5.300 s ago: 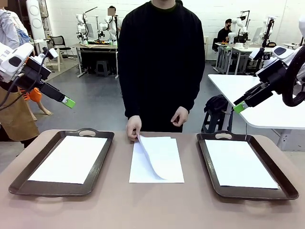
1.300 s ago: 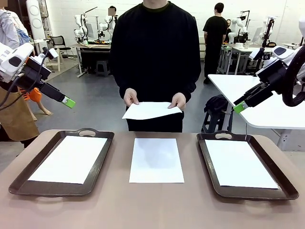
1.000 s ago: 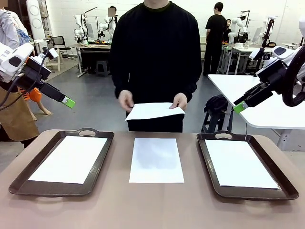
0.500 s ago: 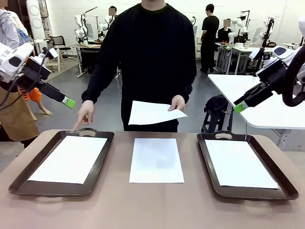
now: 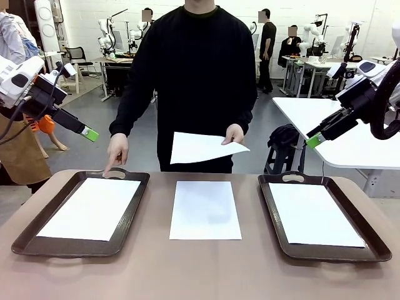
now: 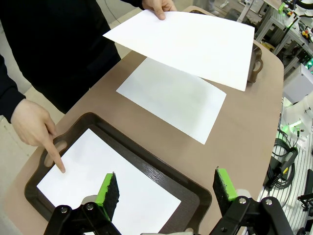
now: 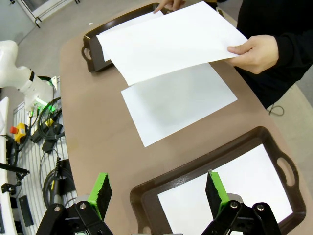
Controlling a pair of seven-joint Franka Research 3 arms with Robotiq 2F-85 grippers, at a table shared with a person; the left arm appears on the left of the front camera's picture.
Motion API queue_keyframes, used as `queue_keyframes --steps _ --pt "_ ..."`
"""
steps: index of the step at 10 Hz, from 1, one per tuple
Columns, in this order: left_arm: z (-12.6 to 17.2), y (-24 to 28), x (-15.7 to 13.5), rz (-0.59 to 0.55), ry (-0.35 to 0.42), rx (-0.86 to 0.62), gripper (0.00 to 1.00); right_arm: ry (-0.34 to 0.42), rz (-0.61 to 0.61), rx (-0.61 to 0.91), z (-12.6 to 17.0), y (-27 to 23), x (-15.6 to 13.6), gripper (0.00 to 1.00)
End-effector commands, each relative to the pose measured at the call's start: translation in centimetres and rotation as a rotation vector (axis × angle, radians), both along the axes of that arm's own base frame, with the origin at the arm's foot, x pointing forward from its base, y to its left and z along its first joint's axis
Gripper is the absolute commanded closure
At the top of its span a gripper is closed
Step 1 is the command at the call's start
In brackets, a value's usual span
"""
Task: Sort the A4 documents.
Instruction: Receive the A4 Paper.
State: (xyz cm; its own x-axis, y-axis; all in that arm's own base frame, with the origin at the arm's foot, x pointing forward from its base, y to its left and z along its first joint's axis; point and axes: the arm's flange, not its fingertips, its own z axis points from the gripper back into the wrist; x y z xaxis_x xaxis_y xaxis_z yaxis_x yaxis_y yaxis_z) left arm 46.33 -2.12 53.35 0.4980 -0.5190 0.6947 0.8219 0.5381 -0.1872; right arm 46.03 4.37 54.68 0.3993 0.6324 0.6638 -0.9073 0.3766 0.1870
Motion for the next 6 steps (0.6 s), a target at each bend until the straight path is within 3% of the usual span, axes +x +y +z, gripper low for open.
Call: queue_keyframes --steps 1,6 --pt "0.01 -0.06 -0.06 -0.004 -0.003 0.007 0.00 0.002 0.005 0.000 -0.06 0.06 -0.03 0.00" --pt "0.01 -0.06 -0.06 -0.004 -0.003 0.007 0.00 0.002 0.005 0.000 -0.06 0.06 -0.03 0.00"
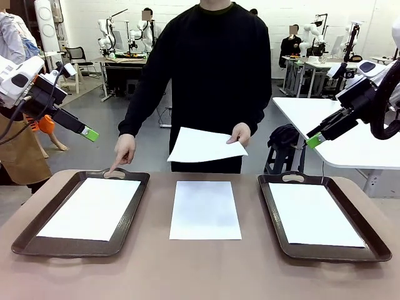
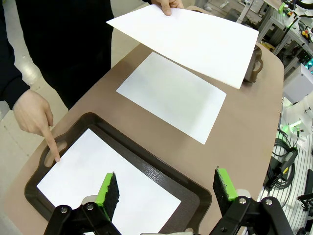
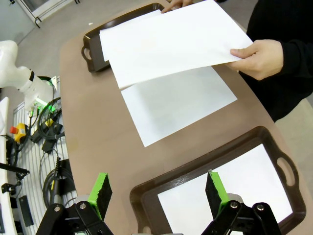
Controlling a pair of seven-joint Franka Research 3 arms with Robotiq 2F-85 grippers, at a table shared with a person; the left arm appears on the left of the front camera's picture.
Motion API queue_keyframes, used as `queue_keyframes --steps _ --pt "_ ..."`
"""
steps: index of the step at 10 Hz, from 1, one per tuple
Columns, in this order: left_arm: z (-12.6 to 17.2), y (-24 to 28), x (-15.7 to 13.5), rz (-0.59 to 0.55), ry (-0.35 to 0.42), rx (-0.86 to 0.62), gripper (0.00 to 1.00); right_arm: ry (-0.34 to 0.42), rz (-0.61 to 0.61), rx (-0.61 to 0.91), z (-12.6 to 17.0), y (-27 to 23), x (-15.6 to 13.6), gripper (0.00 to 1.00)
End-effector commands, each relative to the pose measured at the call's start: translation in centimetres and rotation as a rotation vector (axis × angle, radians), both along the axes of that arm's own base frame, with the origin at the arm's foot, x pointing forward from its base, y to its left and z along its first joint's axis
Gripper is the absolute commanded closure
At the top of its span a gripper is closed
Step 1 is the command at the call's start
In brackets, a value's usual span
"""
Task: Sort the A4 documents.
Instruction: Receive the A4 Paper.
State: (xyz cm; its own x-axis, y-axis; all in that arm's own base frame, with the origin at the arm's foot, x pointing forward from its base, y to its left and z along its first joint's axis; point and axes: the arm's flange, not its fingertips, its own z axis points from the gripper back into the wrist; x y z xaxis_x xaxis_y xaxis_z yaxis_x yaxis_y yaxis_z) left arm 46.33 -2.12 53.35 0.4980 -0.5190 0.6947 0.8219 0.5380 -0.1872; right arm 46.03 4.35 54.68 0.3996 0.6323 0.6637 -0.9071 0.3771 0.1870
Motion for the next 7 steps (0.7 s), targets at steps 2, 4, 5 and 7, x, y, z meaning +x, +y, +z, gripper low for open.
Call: queue_keyframes --steps 2,4,5,7 --pt "0.0 0.0 0.0 0.000 0.000 0.000 0.00 0.002 0.005 0.000 -0.1 0.1 0.0 0.00" --pt "-1.7 -1.4 1.0 -0.009 0.094 -0.051 0.00 0.002 0.005 0.000 -0.1 0.1 0.0 0.00" --pt "-2.1 -2.1 1.8 0.013 0.136 -0.087 0.00 0.002 0.005 0.000 -0.1 0.1 0.0 0.00" --pt "-2.9 -3.2 3.6 0.052 0.225 -0.184 0.00 0.002 0.005 0.000 -0.1 0.1 0.0 0.00"
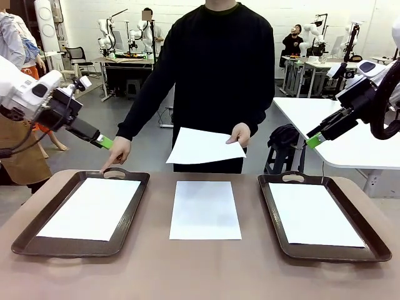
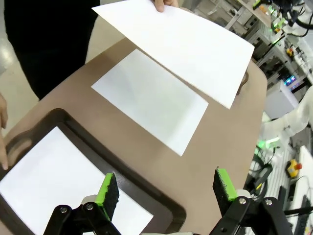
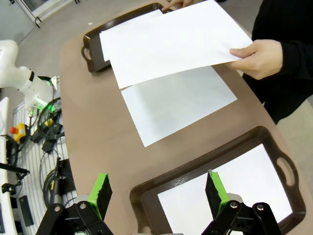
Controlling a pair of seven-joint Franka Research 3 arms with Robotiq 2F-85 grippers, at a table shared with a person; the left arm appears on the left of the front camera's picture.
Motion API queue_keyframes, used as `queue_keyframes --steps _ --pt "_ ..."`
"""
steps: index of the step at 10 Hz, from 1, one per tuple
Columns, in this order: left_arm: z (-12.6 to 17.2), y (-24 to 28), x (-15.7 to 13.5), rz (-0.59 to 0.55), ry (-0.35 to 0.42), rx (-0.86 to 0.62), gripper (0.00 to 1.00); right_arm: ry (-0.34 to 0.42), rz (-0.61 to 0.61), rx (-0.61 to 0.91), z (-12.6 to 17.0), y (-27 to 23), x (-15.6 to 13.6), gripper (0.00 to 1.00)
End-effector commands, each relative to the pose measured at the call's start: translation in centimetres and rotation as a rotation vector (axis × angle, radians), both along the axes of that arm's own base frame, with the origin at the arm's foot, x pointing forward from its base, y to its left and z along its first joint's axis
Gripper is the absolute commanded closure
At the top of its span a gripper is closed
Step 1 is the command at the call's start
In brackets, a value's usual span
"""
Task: Sort the A4 documents.
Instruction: Receive the A4 Paper.
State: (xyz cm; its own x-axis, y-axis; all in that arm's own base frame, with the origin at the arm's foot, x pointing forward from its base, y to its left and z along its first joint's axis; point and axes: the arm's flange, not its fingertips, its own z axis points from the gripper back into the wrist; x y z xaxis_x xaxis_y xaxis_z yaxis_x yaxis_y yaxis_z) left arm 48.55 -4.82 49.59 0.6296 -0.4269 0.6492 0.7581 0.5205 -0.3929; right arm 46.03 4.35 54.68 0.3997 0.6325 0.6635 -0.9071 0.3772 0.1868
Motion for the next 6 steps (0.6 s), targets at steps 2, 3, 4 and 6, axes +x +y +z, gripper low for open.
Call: queue_keyframes --steps 2,3,4,6 --pt "-0.6 -2.0 3.7 0.086 0.140 -0.151 0.00 0.002 0.005 0.000 -0.1 0.1 0.0 0.00" --pt "-2.1 -3.4 5.0 0.114 0.203 -0.200 0.00 0.002 0.005 0.000 -0.1 0.1 0.0 0.00" --pt "-3.2 -4.6 5.9 0.126 0.255 -0.244 0.00 0.002 0.005 0.000 -0.1 0.1 0.0 0.00" --pt "-5.0 -6.6 7.5 0.150 0.324 -0.262 0.00 0.002 0.005 0.000 -0.1 0.1 0.0 0.00"
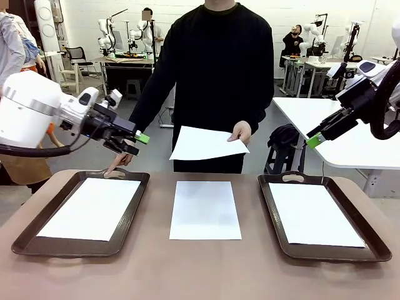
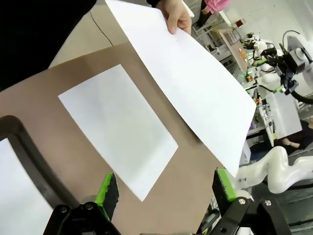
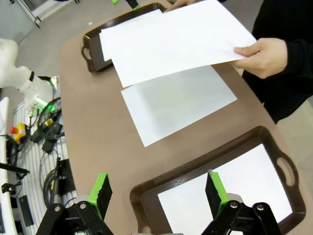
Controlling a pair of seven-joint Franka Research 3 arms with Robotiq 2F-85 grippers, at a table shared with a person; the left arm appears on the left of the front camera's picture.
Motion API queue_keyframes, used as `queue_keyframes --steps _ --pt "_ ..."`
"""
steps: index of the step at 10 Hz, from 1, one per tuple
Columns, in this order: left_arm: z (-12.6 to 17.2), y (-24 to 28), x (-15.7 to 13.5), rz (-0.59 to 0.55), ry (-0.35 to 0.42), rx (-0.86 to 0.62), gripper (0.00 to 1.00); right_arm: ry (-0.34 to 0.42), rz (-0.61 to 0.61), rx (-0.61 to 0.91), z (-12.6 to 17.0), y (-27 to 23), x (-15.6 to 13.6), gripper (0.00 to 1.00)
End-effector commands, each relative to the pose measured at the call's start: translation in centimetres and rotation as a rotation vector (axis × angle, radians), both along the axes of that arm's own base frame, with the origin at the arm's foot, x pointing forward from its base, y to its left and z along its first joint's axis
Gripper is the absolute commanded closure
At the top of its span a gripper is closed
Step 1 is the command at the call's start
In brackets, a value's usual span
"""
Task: Sort the A4 documents.
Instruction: Receive the A4 Paper.
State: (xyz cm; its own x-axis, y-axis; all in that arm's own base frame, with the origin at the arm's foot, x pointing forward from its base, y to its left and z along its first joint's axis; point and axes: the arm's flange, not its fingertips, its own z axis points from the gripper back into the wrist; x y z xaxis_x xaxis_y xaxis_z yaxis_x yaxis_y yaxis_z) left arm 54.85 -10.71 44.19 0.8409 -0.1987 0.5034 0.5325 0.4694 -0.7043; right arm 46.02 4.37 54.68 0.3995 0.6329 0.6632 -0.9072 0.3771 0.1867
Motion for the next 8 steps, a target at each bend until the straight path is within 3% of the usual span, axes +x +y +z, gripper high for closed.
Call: queue_keyframes --steps 1,8 --pt "-0.4 -1.8 2.0 0.023 0.071 -0.067 0.00 0.002 0.005 0.001 -0.1 0.1 0.0 0.00" --pt "-3.8 -6.8 5.8 0.043 0.238 -0.248 0.00 0.002 0.005 0.001 -0.1 0.1 0.0 0.00"
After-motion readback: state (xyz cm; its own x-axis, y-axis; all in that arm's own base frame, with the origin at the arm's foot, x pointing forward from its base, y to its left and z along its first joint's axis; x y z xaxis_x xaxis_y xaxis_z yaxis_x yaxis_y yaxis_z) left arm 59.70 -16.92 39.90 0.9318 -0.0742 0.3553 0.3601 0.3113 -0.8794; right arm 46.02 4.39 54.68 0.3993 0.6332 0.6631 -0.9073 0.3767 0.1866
